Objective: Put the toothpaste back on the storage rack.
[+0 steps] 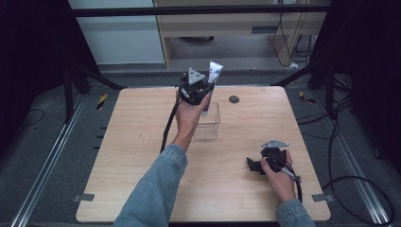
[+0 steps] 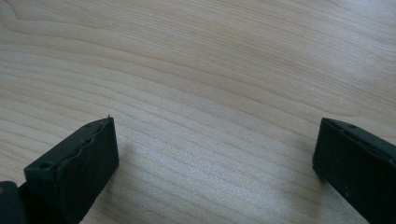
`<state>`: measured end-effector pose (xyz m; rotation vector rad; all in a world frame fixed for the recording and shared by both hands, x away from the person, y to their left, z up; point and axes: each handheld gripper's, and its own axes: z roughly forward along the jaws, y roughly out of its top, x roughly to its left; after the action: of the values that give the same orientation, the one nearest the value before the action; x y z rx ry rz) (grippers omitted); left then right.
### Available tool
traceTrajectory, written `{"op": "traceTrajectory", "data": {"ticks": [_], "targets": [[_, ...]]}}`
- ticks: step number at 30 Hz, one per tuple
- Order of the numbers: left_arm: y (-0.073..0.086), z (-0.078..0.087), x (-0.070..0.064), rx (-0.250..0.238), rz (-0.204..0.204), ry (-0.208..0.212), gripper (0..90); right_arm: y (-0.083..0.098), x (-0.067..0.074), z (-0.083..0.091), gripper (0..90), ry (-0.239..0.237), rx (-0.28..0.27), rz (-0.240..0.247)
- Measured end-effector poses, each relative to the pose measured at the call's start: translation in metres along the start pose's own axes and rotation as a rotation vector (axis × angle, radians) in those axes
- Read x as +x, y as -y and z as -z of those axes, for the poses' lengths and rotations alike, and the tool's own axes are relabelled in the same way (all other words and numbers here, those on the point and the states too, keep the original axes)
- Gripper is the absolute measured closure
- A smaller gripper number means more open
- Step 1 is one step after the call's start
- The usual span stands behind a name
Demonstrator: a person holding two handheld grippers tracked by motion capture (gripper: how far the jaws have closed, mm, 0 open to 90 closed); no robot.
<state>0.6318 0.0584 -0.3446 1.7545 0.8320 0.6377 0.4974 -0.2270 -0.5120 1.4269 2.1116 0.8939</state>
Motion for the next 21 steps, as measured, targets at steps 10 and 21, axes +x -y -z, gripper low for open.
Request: {"op": "traceTrajectory", "data": {"ticks": [10, 21], "targets": [[0.017, -0.003, 0.002, 0.014, 0.010, 0.003, 77.5, 0.000, 0.000, 0.000, 0.5, -0.001, -0.005, 0.000], [0.031, -0.003, 0.004, 0.033, 0.008, 0.004, 77.5, 0.000, -0.001, -0.001, 0.5, -0.002, -0.008, 0.018]]}}
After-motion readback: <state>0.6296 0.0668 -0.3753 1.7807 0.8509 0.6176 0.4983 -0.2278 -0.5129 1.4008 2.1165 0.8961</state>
